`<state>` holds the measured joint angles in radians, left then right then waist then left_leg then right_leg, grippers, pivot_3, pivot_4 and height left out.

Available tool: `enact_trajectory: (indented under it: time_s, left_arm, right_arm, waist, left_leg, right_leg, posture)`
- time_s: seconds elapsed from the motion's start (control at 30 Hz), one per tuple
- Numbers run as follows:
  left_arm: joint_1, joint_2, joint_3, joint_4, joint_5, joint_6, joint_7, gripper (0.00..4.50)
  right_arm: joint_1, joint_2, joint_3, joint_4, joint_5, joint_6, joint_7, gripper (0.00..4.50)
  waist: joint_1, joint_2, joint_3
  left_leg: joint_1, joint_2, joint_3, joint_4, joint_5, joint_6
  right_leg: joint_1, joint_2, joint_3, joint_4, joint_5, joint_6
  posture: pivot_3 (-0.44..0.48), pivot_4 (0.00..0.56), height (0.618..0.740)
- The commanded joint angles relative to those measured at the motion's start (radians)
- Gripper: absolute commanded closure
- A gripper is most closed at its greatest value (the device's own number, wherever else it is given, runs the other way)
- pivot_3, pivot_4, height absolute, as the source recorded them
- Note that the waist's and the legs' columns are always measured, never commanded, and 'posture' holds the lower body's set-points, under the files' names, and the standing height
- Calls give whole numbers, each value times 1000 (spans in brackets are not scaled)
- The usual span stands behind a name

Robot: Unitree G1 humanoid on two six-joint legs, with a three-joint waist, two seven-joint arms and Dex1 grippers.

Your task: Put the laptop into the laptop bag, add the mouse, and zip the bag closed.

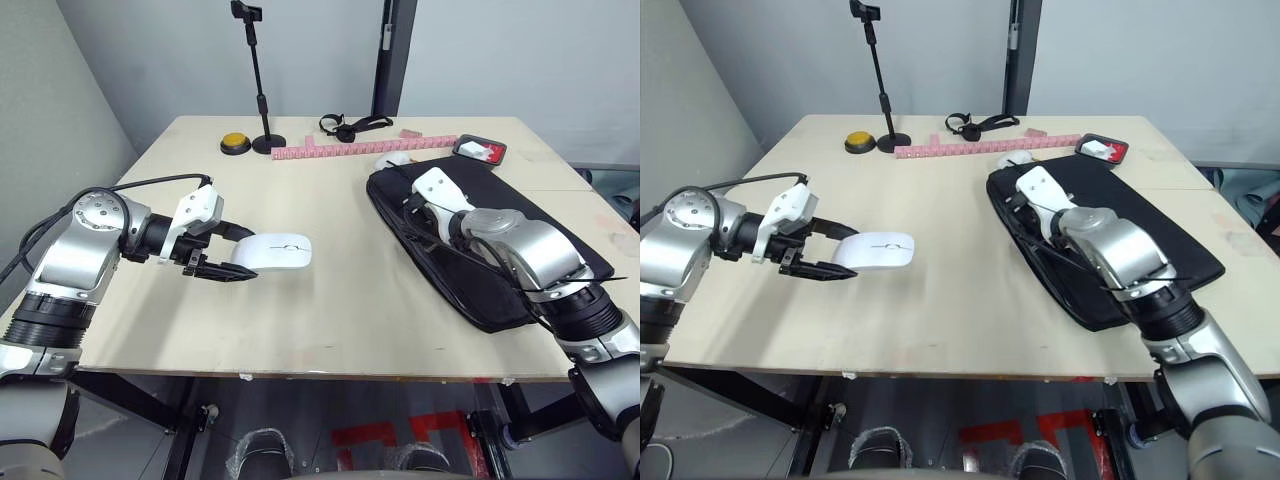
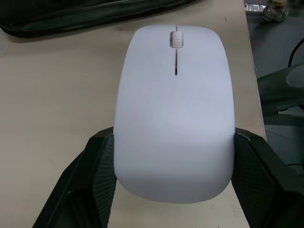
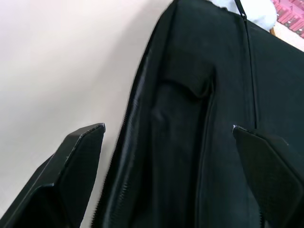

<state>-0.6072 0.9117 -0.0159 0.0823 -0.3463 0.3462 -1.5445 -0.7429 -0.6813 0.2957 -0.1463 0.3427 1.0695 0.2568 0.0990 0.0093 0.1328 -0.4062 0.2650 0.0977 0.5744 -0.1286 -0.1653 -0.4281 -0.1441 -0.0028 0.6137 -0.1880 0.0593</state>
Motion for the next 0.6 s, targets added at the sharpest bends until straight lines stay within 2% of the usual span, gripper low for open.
enact_trajectory:
  time_s: [0.03, 0.27, 0.37, 0.43, 0.47, 0.6]
  left_arm:
    - [-32, 22, 30, 8, -29, 2, -6, 1702]
    - [-50, 25, 30, 47, -31, -14, -6, 1702]
    - [-54, 22, 30, 56, -33, -17, -6, 1702]
    - [-56, 20, 29, 60, -33, -19, -6, 1702]
    - [-57, 19, 27, 63, -32, -20, -6, 1702]
    - [-62, 8, 20, 79, -25, -31, 1, 1702]
  right_arm:
    - [3, 17, -5, 39, -67, -41, 18, 0]
    - [13, 59, -18, 177, -156, -91, 43, 0]
    - [16, 79, -41, 197, -165, -98, 61, 798]
    - [20, 90, -62, 191, -159, -94, 72, 1461]
    - [21, 95, -74, 186, -153, -89, 78, 1935]
    - [25, 103, -98, 173, -167, -95, 88, 3147]
  waist:
    - [-1, 0, 0]
    - [-3, 0, 0]
    - [-4, 0, 0]
    - [-3, 0, 0]
    - [-3, 0, 0]
    - [-2, 0, 0]
  left_leg:
    - [0, 0, 0, 0, 0, 0]
    - [0, 0, 0, 1, 0, 0]
    - [0, 0, 0, 0, 0, 0]
    - [0, 0, 0, 1, 0, 0]
    - [0, 0, 0, 1, 0, 0]
    - [0, 0, 0, 2, 0, 1]
  right_leg:
    - [0, 0, 0, 0, 0, 0]
    - [0, 0, 0, 1, 0, 0]
    - [0, 0, 0, 1, 0, 0]
    - [0, 0, 0, 1, 0, 0]
    - [0, 0, 0, 1, 0, 0]
    - [0, 0, 0, 2, 0, 0]
  posture:
    - [0, 150, 740]
    - [0, 150, 740]
    - [0, 150, 740]
    - [0, 150, 740]
    - [0, 150, 740]
    - [0, 150, 740]
